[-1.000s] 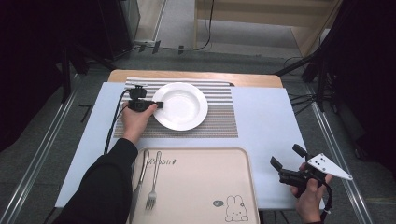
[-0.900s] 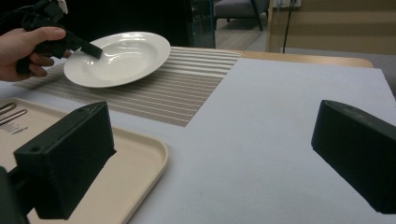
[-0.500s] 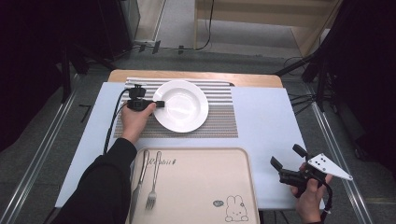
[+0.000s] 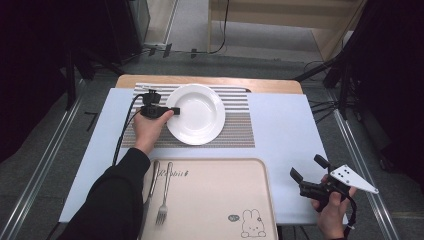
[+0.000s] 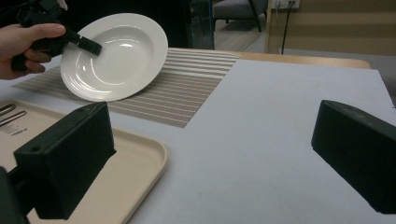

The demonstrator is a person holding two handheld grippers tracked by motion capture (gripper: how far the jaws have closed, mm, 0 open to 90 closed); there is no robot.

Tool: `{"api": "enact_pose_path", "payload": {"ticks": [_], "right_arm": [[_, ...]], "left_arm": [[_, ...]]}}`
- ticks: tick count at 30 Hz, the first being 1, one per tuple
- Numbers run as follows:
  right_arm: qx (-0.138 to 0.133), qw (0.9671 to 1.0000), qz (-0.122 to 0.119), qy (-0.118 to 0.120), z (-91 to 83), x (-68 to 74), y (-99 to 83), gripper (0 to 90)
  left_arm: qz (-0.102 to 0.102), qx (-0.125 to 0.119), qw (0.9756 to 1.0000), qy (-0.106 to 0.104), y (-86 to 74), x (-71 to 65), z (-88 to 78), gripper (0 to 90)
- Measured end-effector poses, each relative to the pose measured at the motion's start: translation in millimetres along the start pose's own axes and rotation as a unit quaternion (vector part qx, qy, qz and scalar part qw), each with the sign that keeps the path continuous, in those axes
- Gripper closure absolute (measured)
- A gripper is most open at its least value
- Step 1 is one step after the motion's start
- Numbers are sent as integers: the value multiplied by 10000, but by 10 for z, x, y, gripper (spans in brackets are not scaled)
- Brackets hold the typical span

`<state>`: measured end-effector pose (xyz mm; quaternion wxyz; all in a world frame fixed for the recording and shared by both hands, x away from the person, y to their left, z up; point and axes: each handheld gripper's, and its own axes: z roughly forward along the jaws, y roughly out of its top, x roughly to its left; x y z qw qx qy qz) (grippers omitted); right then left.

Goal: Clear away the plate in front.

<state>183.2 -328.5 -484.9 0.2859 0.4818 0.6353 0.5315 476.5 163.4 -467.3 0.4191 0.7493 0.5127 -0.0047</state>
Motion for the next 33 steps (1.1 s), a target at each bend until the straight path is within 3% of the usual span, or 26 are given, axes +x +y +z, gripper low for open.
{"api": "enact_pose_path", "payload": {"ticks": [5,15,23,33], "right_arm": [[-11,10000,-8,-8,-3,-4,0,0],[-30,10000,-10,-25,-8,-6,3,0],[-32,10000,-20,-52,-8,-5,3,0],[-24,9999,-59,-99,-3,5,1,0]], "left_arm": [[-267,-44,9995,-161,0,47,-8,823],[-259,-102,9995,-123,2,49,-54,825],[-378,-309,9984,-293,15,80,-164,824],[-328,-463,9975,-430,45,38,-305,823]]}}
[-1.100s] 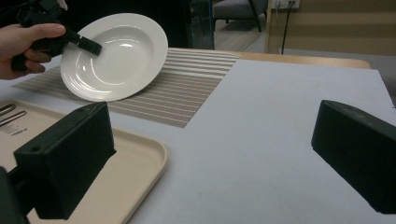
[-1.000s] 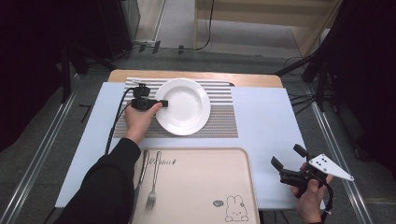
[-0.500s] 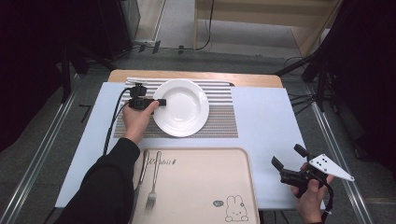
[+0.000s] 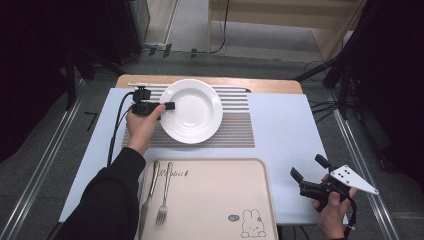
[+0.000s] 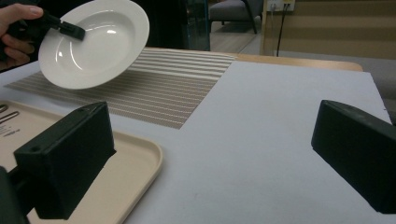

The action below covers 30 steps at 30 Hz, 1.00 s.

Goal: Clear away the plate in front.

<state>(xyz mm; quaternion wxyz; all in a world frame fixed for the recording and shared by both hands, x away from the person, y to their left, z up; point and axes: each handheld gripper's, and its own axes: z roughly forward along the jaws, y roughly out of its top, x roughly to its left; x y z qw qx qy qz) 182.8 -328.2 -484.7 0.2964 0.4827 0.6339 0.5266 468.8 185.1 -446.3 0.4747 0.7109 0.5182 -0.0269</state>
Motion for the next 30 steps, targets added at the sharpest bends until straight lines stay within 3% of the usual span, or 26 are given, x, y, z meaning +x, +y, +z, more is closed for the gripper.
{"api": "enact_pose_path", "payload": {"ticks": [30], "right_arm": [[48,9999,-98,-54,27,39,-5,0]], "left_arm": [[308,-164,9989,-315,-11,-248,-281,823]]}}
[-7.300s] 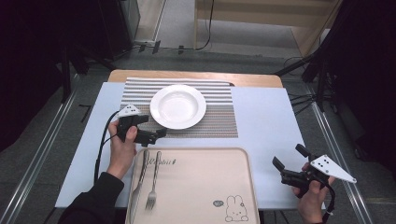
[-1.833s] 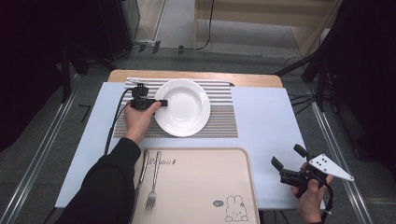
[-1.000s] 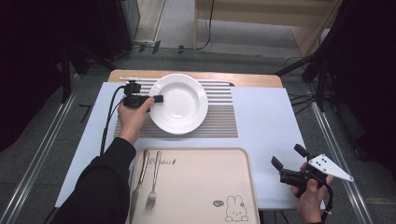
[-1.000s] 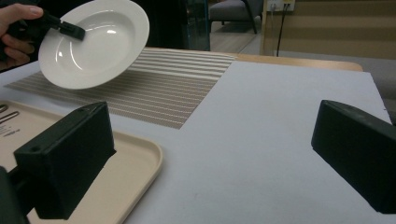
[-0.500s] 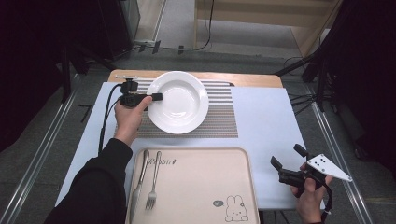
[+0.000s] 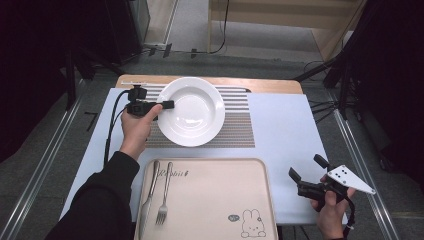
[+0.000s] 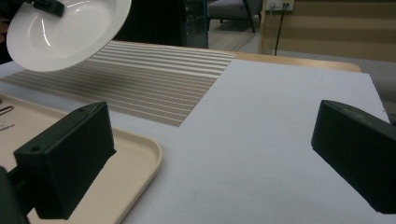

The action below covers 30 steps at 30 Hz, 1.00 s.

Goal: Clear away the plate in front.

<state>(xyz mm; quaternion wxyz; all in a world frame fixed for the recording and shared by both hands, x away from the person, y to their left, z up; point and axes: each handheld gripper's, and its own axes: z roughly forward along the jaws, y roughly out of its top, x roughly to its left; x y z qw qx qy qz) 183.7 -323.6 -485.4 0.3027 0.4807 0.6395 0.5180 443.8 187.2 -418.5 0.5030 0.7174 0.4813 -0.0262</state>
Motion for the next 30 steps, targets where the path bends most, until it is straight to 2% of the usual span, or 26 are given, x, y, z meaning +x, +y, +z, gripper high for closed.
{"api": "enact_pose_path", "payload": {"ticks": [30], "right_arm": [[43,10000,-64,3,25,22,-9,0]], "left_arm": [[84,33,9997,-244,-269,-115,-147,822]]}}
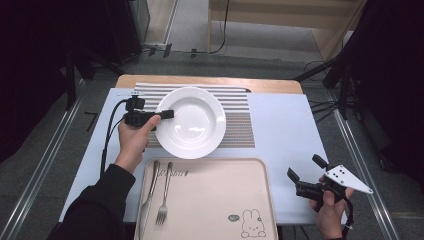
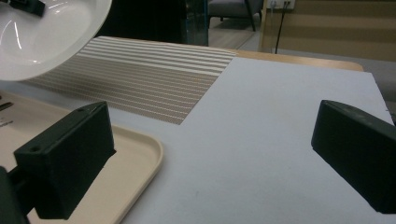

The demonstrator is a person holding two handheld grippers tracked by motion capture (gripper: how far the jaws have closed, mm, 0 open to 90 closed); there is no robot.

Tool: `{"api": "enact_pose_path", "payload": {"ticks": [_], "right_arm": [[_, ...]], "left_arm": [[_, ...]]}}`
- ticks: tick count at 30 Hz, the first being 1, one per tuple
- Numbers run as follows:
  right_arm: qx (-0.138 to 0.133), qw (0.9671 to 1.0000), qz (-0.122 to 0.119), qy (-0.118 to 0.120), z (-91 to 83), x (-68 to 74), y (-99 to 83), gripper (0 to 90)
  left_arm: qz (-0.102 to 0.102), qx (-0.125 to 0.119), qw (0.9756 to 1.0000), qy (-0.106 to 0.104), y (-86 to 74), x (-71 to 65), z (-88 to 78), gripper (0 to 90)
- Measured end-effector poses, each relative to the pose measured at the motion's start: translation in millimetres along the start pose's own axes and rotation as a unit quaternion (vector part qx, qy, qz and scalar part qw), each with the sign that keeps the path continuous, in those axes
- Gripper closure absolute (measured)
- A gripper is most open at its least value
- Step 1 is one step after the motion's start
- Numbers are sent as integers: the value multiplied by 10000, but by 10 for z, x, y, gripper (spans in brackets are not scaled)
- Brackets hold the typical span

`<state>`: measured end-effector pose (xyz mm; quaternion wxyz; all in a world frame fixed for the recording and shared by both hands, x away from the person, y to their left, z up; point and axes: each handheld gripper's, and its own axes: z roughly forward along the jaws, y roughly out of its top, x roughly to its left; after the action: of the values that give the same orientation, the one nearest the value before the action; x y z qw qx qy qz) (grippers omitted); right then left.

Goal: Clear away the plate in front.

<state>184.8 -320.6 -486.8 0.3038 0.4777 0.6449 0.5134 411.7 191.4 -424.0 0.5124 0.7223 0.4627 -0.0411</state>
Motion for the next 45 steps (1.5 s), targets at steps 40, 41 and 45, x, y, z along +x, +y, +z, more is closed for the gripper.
{"api": "enact_pose_path", "payload": {"ticks": [40,41,45], "right_arm": [[11,10000,-21,6,-1,16,3,0],[11,10000,-21,4,-1,16,3,0],[7,10000,-19,7,-2,21,5,0]], "left_arm": [[86,197,9990,-391,-516,-242,-53,820],[87,199,9990,-398,-530,-255,-58,821],[151,243,9986,-445,-583,-309,-74,820]]}}
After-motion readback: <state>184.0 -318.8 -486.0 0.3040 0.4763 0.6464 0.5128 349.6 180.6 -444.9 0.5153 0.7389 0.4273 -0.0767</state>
